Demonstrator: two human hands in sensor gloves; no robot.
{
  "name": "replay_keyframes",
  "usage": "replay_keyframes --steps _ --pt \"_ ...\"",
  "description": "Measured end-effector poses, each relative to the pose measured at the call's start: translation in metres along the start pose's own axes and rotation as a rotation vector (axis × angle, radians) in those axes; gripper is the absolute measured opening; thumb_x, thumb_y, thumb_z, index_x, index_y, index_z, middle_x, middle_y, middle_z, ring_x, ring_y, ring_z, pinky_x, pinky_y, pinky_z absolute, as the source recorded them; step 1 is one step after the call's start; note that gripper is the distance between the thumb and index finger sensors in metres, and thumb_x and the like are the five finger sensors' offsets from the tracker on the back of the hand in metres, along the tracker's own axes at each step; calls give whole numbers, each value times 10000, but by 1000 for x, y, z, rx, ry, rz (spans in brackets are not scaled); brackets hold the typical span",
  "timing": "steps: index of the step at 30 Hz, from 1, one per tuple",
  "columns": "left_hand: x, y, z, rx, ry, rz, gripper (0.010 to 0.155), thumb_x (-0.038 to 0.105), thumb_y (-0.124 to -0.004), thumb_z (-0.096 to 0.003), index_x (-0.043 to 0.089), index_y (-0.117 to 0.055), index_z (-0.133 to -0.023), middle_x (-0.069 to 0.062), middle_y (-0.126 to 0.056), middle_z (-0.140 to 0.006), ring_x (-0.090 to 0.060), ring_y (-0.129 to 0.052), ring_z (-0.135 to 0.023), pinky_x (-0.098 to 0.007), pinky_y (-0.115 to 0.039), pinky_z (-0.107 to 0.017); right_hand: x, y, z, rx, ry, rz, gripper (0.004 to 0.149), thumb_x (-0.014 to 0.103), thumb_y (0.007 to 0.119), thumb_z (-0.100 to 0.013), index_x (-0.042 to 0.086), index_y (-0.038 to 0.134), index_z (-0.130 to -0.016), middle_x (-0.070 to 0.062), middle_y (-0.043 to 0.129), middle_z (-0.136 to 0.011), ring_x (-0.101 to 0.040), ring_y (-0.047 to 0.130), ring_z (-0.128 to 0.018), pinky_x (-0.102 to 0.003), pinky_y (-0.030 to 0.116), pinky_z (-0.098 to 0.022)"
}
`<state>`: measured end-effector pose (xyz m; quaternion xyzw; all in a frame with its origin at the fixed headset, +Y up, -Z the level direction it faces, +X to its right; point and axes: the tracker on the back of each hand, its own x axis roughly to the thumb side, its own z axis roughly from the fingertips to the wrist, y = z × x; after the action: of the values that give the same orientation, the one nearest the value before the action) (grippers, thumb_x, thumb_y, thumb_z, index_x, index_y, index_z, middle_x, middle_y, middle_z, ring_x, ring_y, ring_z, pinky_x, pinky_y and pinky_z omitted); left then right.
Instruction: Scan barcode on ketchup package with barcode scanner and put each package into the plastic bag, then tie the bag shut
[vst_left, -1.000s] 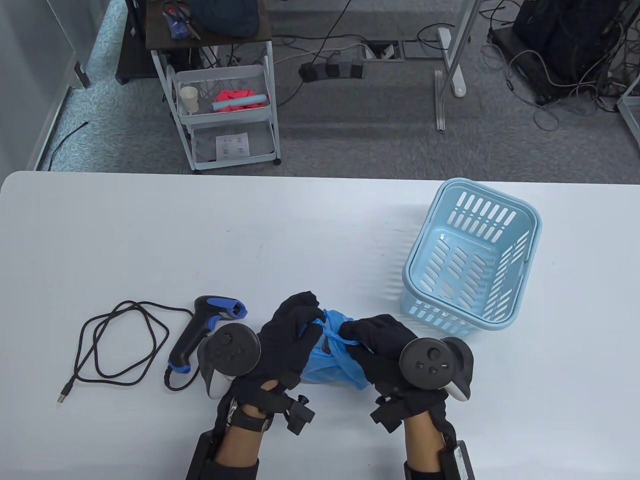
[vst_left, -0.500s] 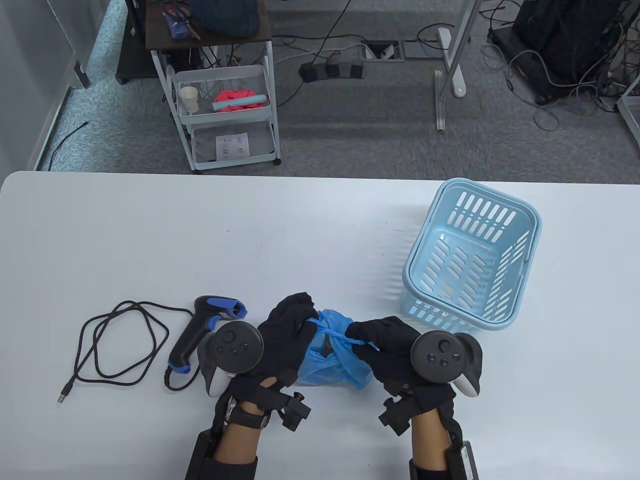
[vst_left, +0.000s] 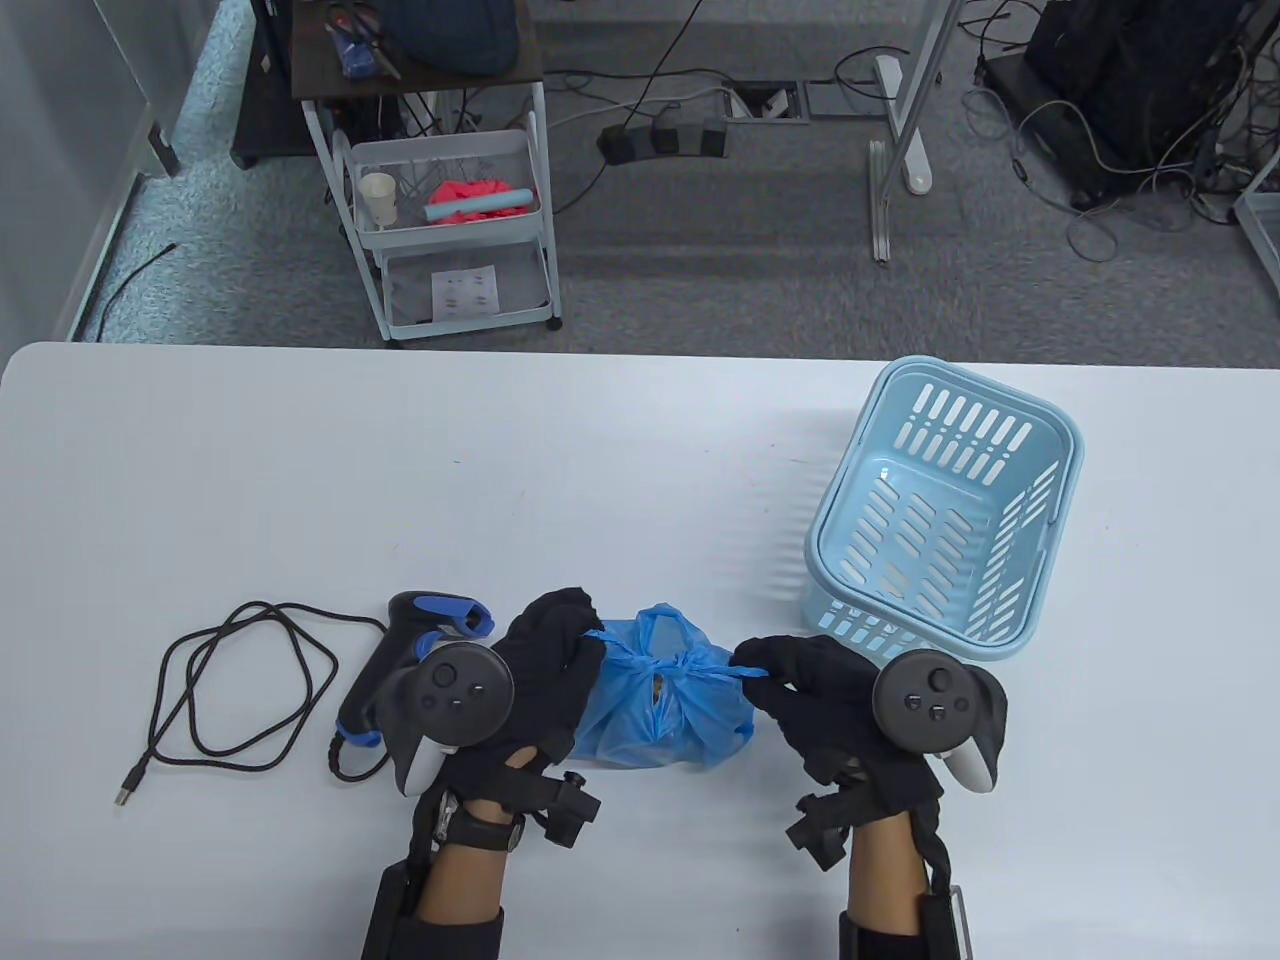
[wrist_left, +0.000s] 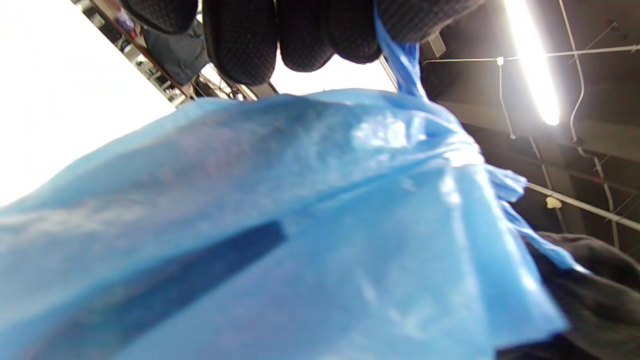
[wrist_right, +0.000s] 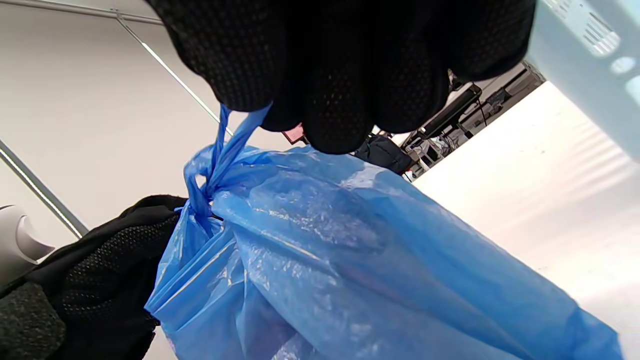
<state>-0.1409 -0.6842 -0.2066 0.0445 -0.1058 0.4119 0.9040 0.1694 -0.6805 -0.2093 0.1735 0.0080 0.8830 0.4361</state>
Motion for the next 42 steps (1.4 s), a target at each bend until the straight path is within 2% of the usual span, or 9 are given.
replay_keyframes --steps 13,25,42 --pt "-7 8 1 11 47 -169 399 415 -649 -559 148 -768 -831 -53 -702 -1028 -371 -852 -884 -577 -667 -697 -14 -9 4 17 64 31 352 257 820 -515 130 844 -842 -132 932 -775 -403 831 -751 -607 643 -633" --pt "-25 11 4 16 90 -177 393 412 -654 -557 153 -776 -828 -49 -712 -1026 -367 -858 -882 -573 -674 -696 -19 -10 5 33 91 32 352 259 822 -512 135 845 -841 -128 933 -774 -400 833 -749 -604 645 -631" --pt "-21 15 4 -25 69 -229 403 437 -665 -551 196 -773 -856 -58 -711 -1035 -378 -851 -889 -578 -673 -695 -21 -11 7 22 128 30 354 253 814 -524 133 828 -858 -140 918 -790 -412 823 -756 -613 636 -634"
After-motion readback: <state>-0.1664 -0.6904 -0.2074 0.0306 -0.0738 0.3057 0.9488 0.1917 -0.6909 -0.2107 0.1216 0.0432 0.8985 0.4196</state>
